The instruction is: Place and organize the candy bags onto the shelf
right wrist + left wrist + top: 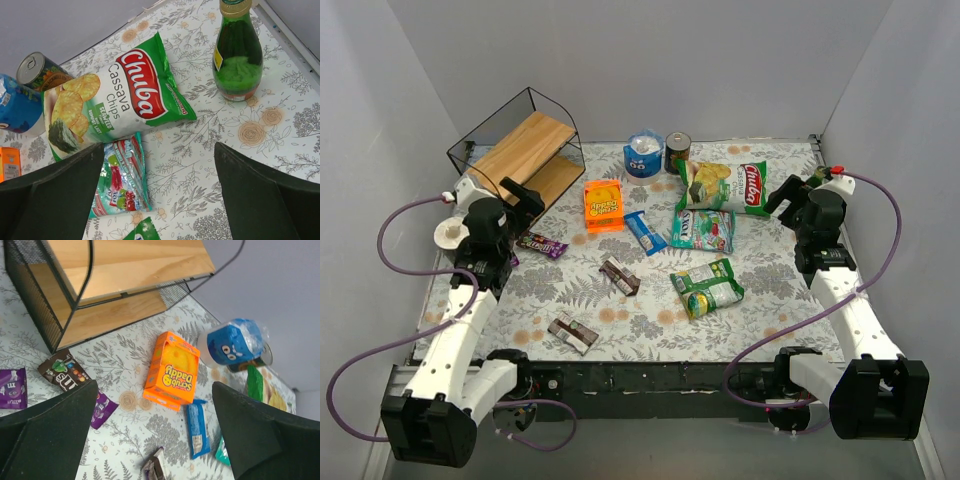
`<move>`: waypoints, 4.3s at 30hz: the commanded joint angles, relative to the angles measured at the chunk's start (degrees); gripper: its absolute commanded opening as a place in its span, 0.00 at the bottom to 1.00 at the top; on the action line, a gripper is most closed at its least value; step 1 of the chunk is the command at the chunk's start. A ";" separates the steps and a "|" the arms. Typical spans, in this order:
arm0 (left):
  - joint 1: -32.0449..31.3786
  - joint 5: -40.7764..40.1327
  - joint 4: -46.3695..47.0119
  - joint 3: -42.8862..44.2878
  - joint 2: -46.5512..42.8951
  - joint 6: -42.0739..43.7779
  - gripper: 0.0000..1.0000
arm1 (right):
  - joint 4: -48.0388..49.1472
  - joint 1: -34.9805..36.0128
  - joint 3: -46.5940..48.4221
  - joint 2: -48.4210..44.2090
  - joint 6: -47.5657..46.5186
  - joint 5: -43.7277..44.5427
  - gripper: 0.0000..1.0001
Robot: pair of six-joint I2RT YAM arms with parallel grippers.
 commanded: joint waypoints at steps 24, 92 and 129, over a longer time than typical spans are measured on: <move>-15.53 23.28 2.63 -2.61 10.48 -6.95 0.98 | -20.89 -0.53 13.42 6.85 5.24 -14.82 0.91; -29.07 4.46 13.70 -16.58 27.36 -21.02 0.00 | -28.80 -0.62 9.99 8.26 1.99 -18.97 0.80; -21.09 11.57 -6.95 20.06 23.93 -1.69 0.00 | -27.31 -0.53 11.92 8.61 5.68 -20.46 0.89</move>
